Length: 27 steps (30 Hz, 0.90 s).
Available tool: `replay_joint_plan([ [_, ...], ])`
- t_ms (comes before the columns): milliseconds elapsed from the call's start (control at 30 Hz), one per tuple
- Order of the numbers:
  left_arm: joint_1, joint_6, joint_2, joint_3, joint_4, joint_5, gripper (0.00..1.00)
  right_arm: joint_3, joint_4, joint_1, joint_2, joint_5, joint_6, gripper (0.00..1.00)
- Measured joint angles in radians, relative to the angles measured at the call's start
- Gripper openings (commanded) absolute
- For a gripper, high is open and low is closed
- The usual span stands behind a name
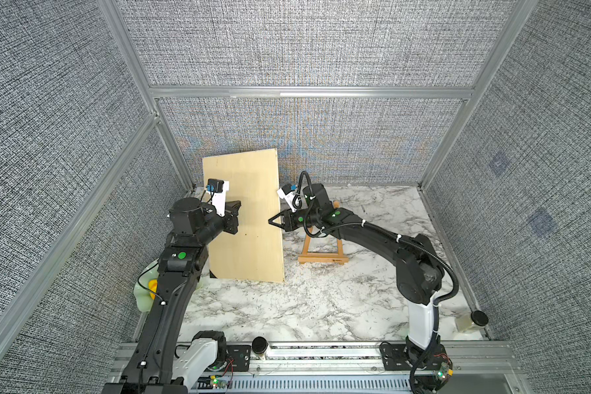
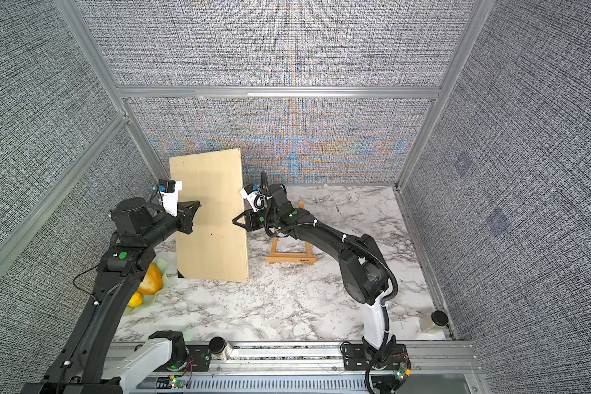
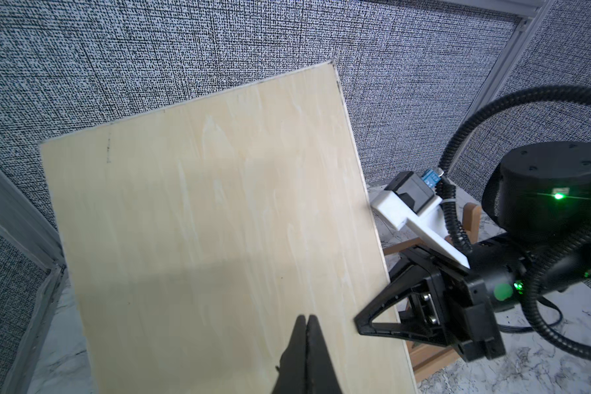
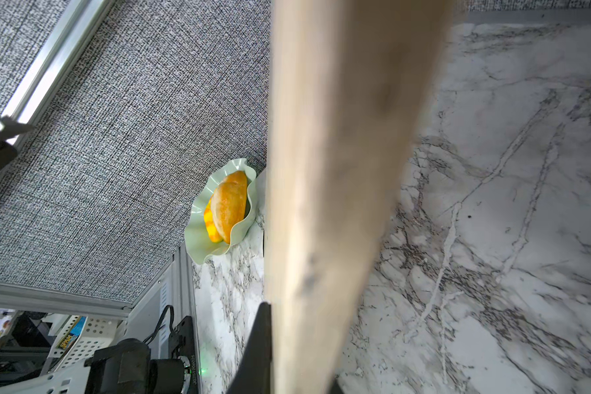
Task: Disassemble the easel
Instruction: Place the drawing board at the center of the board.
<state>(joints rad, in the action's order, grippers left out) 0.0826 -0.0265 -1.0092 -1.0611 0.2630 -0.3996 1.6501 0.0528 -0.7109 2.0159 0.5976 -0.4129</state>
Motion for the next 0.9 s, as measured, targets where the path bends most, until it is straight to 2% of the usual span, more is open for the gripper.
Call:
replay_joint_plan([
  [900, -0.001, 0.008, -0.036, 0.009, 0.000, 0.003, 0.05, 0.073, 0.127, 0.013, 0.173, 0.027, -0.073, 0.00],
])
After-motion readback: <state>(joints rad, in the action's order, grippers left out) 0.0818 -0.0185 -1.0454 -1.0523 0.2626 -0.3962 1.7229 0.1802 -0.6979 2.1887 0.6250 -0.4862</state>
